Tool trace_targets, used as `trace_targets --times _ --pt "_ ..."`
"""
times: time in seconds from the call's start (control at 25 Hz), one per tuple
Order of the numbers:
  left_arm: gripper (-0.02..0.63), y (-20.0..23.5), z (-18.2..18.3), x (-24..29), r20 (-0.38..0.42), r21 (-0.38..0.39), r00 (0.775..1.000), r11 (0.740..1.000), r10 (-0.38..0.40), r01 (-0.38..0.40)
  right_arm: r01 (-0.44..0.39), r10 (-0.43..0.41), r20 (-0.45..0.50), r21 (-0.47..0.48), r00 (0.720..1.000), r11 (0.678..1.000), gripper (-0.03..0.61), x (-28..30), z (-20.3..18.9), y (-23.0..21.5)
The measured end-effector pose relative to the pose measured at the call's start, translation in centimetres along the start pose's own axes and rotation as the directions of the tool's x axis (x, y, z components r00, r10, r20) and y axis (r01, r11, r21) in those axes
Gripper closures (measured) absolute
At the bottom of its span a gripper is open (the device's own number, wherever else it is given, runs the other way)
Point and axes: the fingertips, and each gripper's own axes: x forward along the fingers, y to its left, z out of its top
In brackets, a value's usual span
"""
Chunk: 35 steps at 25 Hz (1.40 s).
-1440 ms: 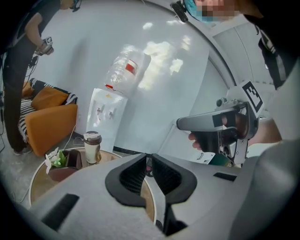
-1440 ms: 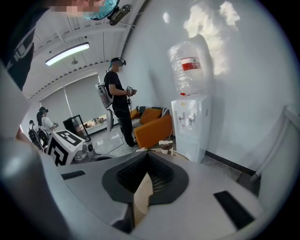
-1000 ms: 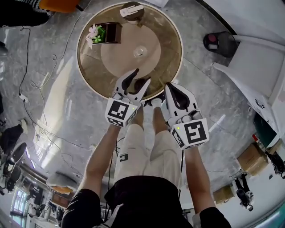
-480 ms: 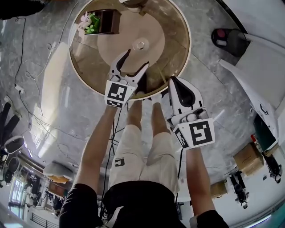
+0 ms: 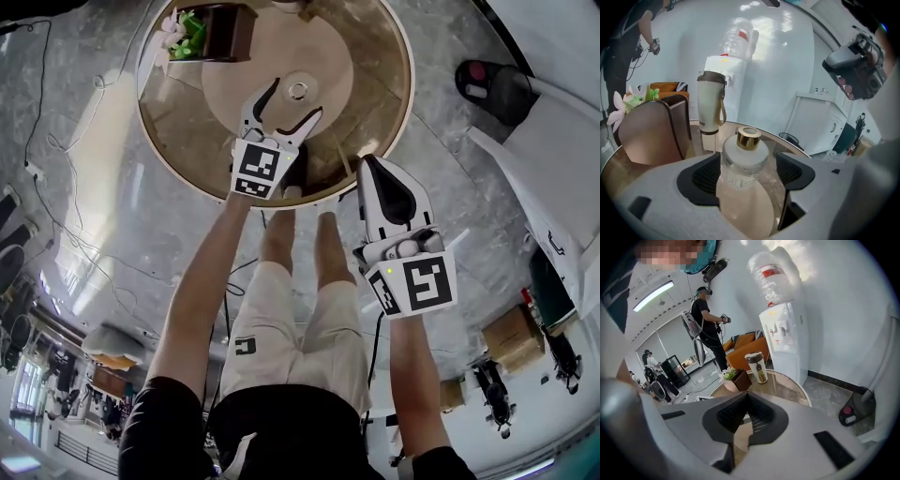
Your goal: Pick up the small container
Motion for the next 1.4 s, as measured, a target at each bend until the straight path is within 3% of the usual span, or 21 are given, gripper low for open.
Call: trace_targets --times 0.56,0.96,1.12,1.4 --pt "0.258 0.8 -0.5 2.9 -0.038 0.019 0.999 1.0 0.023 -0.023 0.017 -0.017 -0.005 0.019 1.0 1.0 0.575 -0.3 -0.3 -1.8" --pt "0.259 0.8 -0.6 3.0 -0.08 0.042 0.997 0.999 -0.005 0.009 0.023 -0.023 -0.003 0.02 1.0 1.0 0.575 -0.8 -0.4 -1.7" --pt "0.259 1.0 -0.8 1.9 -0.09 -0.006 0.996 1.0 0.007 -0.007 0.024 -0.024 0.003 0.017 1.0 1.0 0.575 -1.4 -0.3 -1.3" --pt "0.261 0.4 0.9 -2.3 -0.084 0.0 0.996 1.0 0.027 -0.027 0.04 -0.04 0.024 0.003 0.999 0.999 0.575 -3.8 1.2 -0.6"
